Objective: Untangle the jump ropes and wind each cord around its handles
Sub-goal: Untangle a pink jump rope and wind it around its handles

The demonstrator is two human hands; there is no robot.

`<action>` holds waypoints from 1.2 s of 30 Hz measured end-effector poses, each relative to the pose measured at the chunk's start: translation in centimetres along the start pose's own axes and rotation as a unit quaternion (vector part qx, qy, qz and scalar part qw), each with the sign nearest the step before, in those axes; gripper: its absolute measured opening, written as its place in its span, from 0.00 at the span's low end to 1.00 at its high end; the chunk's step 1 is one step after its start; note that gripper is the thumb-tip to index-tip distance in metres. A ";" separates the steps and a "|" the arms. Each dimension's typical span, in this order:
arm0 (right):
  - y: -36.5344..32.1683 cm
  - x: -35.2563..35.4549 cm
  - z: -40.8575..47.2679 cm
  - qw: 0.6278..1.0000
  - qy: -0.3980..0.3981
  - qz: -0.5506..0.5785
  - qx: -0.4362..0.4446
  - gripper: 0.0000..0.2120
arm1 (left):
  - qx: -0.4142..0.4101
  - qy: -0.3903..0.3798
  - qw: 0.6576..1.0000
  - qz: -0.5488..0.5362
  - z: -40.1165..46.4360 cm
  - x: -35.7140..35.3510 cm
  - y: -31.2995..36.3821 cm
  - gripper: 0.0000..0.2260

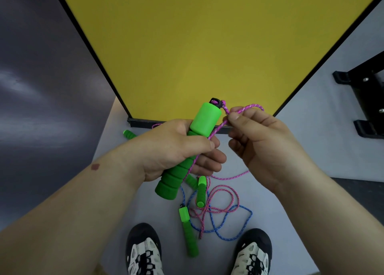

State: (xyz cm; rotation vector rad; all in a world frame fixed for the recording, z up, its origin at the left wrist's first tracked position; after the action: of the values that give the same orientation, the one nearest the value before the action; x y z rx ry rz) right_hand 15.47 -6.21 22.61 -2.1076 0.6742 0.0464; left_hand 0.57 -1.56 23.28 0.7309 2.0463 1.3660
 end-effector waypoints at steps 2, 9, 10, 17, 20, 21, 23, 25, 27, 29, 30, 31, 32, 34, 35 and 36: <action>-0.5 0.6 0.1 0.999 0.030 0.028 0.015 0.01 | -0.003 -0.001 1.000 0.000 0.0 0.0 0.0 0.03; -0.3 0.4 0.0 0.999 0.017 0.032 -0.003 0.03 | -0.003 -0.005 1.000 0.003 -0.1 -0.1 0.0 0.03; 0.0 0.0 -0.1 1.000 -0.003 0.018 -0.012 0.02 | -0.002 -0.004 1.000 0.004 -0.1 -0.1 0.0 0.03; -0.4 0.6 0.0 0.999 0.030 0.020 0.005 0.02 | 0.001 0.001 1.000 -0.003 -0.1 -0.1 0.1 0.04; -1.0 1.3 -0.1 0.997 0.059 0.047 0.024 0.03 | 0.001 -0.001 1.000 0.000 -0.1 -0.1 0.0 0.05; -1.0 1.3 -0.1 0.997 0.058 0.051 0.022 0.03 | 0.000 -0.002 1.000 0.001 -0.1 -0.1 0.0 0.04; -0.7 1.0 0.0 0.998 0.040 0.051 0.007 0.03 | -0.001 -0.002 1.000 0.004 -0.1 -0.1 0.1 0.04; -0.1 0.3 0.0 0.999 0.001 0.030 -0.019 0.02 | -0.002 0.000 1.000 0.005 -0.1 -0.1 0.1 0.04; 0.4 -0.3 -0.2 0.999 -0.033 -0.006 -0.040 0.02 | -0.003 0.001 1.000 0.004 -0.1 -0.2 0.1 0.02; 0.6 -0.5 -0.2 0.998 -0.039 -0.018 -0.046 0.02 | -0.002 0.000 1.000 0.003 -0.1 -0.2 0.1 0.02; 0.5 -0.4 -0.2 0.998 -0.032 -0.015 -0.042 0.03 | -0.001 -0.001 1.000 0.003 -0.1 -0.1 0.1 0.02; 0.4 -0.3 -0.1 0.999 -0.021 -0.007 -0.036 0.05 | 0.000 -0.001 1.000 0.003 -0.1 -0.1 0.1 0.03; 0.2 0.0 -0.1 1.000 -0.009 0.007 -0.028 0.06 | 0.001 0.000 1.000 0.002 -0.1 -0.1 0.1 0.03; -0.3 0.5 0.0 0.999 0.017 0.037 -0.010 0.03 | 0.002 -0.002 1.000 -0.001 -0.1 0.0 0.0 0.05; -0.5 0.7 0.0 0.999 0.028 0.047 -0.001 0.02 | 0.001 -0.003 1.000 -0.001 -0.1 0.0 0.0 0.05; -0.7 0.9 0.0 0.998 0.036 0.055 0.005 0.02 | 0.001 -0.003 1.000 -0.001 -0.1 0.0 0.0 0.05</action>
State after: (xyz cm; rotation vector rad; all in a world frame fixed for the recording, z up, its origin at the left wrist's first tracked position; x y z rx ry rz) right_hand 16.57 -6.28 22.83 -2.0682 0.8313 0.0290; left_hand 0.51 -1.64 23.37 0.7316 2.0432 1.3598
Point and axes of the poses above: each hand's wrist, its own z-axis towards the middle knuckle, its own x-axis out of the back of the hand, y = z × x, the point moved 5 cm from there along z, towards the middle knuckle, and after that the axes turned 14 degrees about -x, right-handed, at the moved point
